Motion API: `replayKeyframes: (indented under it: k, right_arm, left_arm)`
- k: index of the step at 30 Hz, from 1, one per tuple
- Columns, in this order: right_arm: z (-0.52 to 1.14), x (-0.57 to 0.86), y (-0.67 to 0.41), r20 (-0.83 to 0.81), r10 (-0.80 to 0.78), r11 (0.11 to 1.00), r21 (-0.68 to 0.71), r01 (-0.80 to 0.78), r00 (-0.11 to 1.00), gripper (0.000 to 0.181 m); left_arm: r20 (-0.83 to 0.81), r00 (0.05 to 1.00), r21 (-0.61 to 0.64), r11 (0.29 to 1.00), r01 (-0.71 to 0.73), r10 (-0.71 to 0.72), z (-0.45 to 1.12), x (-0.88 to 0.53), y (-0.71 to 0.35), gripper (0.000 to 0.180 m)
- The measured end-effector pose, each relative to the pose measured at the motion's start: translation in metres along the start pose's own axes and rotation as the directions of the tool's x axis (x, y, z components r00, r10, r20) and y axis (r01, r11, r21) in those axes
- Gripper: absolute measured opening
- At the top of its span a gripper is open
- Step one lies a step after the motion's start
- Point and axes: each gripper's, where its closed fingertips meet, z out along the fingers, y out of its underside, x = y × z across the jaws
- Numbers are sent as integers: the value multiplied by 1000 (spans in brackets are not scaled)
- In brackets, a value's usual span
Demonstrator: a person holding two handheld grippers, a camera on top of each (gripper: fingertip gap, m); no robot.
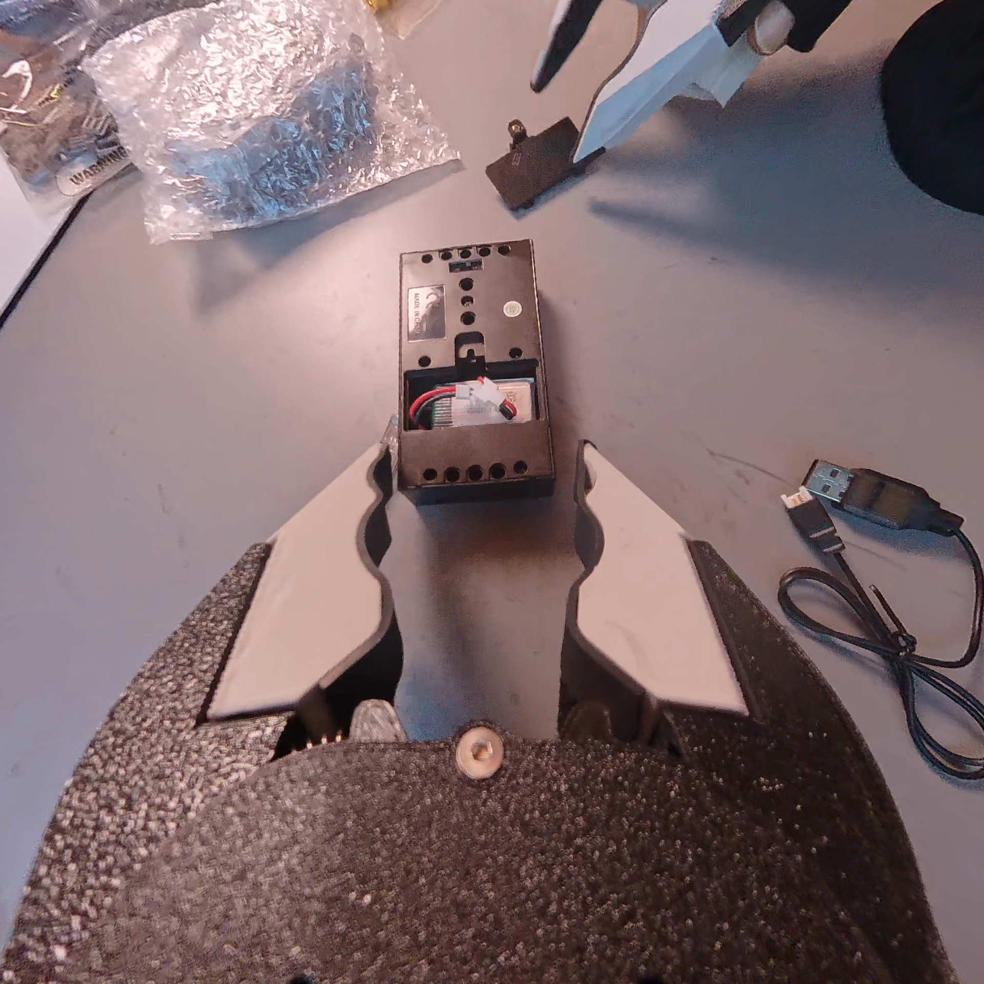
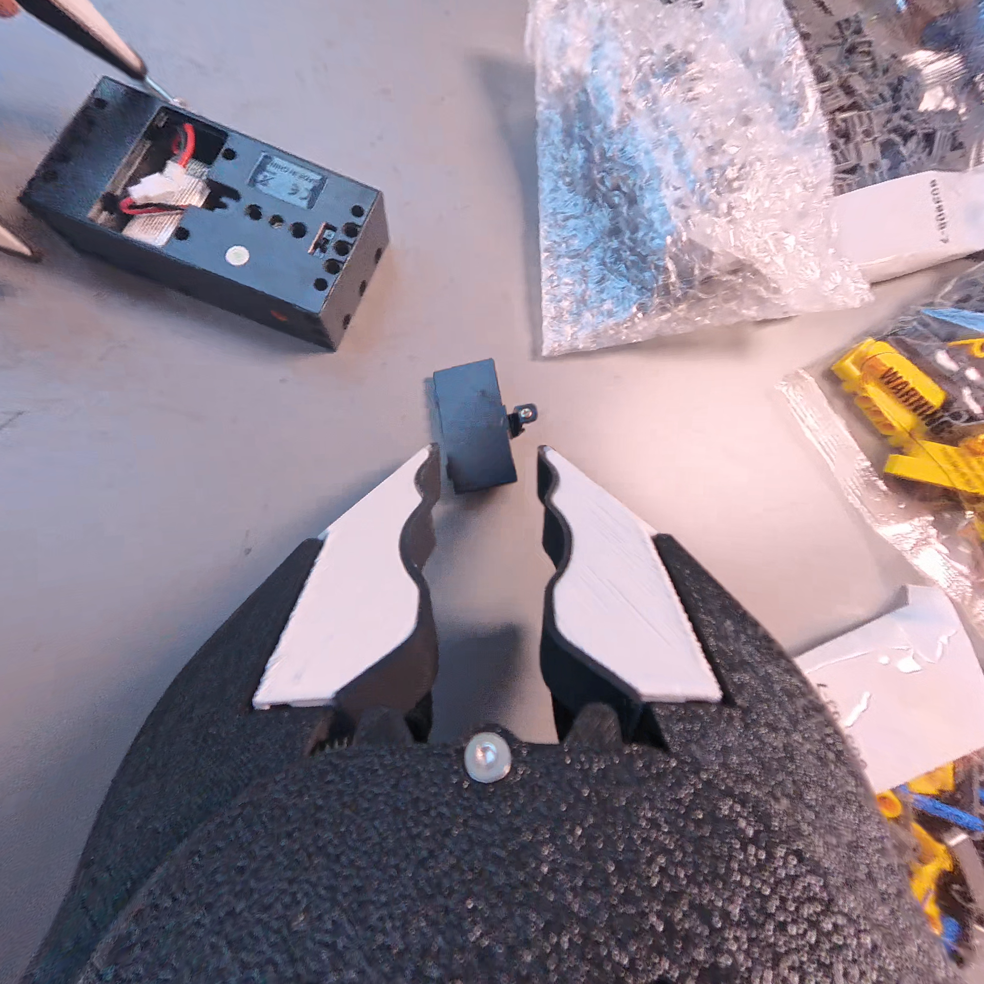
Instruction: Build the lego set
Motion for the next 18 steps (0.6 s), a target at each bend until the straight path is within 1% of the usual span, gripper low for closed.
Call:
replayKeyframes:
  k: [1, 2, 3, 4, 7, 9, 12, 15, 18]
  right_arm:
    - [-1, 5, -6, -29, -18, 1000, 13, 19, 999, 42]
    - [-3, 11, -16, -65, -35, 998, 42, 38, 997, 46]
    - [-7, 13, -30, -81, -53, 995, 84, 60, 995, 46]
    - [-12, 9, -46, -61, -72, 988, 135, 80, 995, 45]
    - [-20, -27, -92, 74, -191, 949, 270, 165, 979, 30]
    - [-14, -46, -112, 103, -288, 923, 295, 247, 952, 25]
    - [11, -66, -130, 100, -425, 871, 317, 376, 900, 23]
    - [35, -82, -138, 116, -443, 845, 385, 371, 889, 23]
    - [40, -98, -129, 180, -463, 826, 442, 349, 868, 24]
  left_arm:
    - [-4, 1000, -13, 1000, -7, 7, 3, -2, 0, 64]
    - [-13, 1000, -25, 1000, -19, 19, 6, -3, 0, 61]
    - [-25, 999, -30, 999, -28, 27, 7, -3, 0, 60]
    - [-34, 999, -32, 999, -30, 29, 8, -5, -1, 60]
    - [-38, 999, -29, 999, -22, 20, 8, -15, 0, 60]
    - [-18, 1000, -18, 1000, -8, 8, 7, -23, 1, 60]
    - [13, 1000, 13, 1000, 14, -14, 5, -29, 3, 60]
    - [77, 997, 23, 1000, -17, 16, 3, -33, 3, 58]
    - [104, 993, 26, 998, -52, 49, 2, -32, 2, 53]
